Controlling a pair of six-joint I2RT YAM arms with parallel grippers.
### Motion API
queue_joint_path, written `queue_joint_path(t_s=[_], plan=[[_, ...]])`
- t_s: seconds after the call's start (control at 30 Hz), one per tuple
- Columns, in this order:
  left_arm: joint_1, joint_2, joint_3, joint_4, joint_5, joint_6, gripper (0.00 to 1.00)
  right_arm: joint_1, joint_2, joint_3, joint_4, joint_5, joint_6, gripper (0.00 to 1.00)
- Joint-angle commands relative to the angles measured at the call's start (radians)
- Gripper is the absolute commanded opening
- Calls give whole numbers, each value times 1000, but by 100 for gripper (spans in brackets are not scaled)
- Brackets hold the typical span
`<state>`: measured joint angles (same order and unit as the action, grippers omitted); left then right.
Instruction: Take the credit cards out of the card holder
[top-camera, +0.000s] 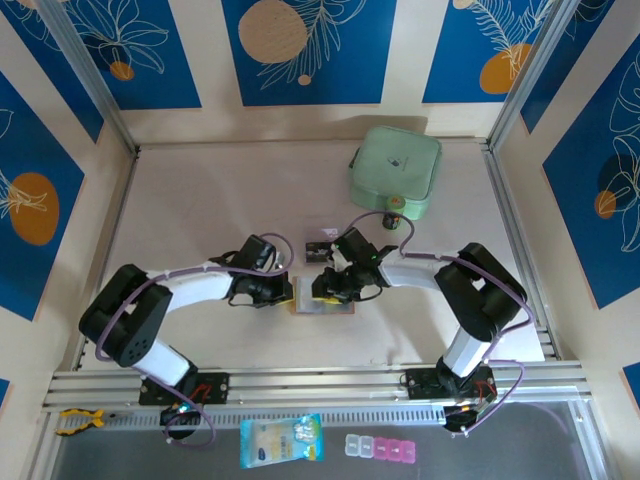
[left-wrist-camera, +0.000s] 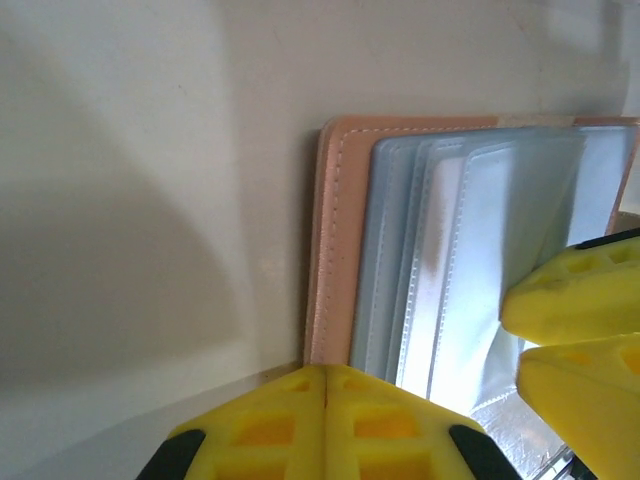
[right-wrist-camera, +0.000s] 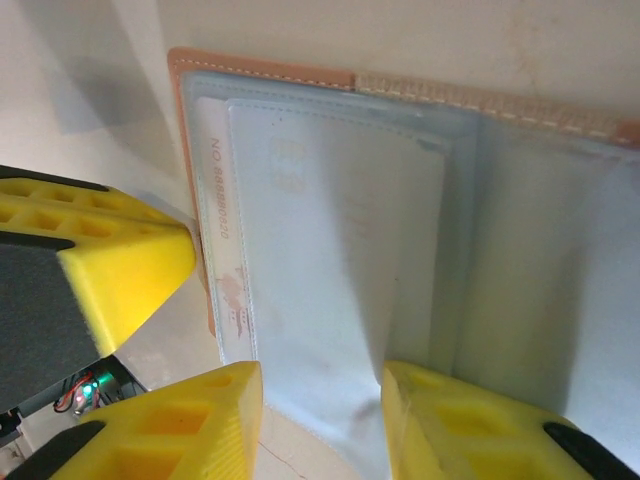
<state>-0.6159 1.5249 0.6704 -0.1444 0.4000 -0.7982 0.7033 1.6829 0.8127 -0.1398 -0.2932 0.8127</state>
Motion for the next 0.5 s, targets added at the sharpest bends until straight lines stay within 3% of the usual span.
queue_joint_path(t_s=[0.0, 0.47], plan=[[-15, -43, 47, -28, -10, 7, 2, -12, -19, -33, 27, -50, 4, 36], [-90, 37, 110, 69, 16, -81, 29, -66, -26, -139, 181, -150, 47, 32]])
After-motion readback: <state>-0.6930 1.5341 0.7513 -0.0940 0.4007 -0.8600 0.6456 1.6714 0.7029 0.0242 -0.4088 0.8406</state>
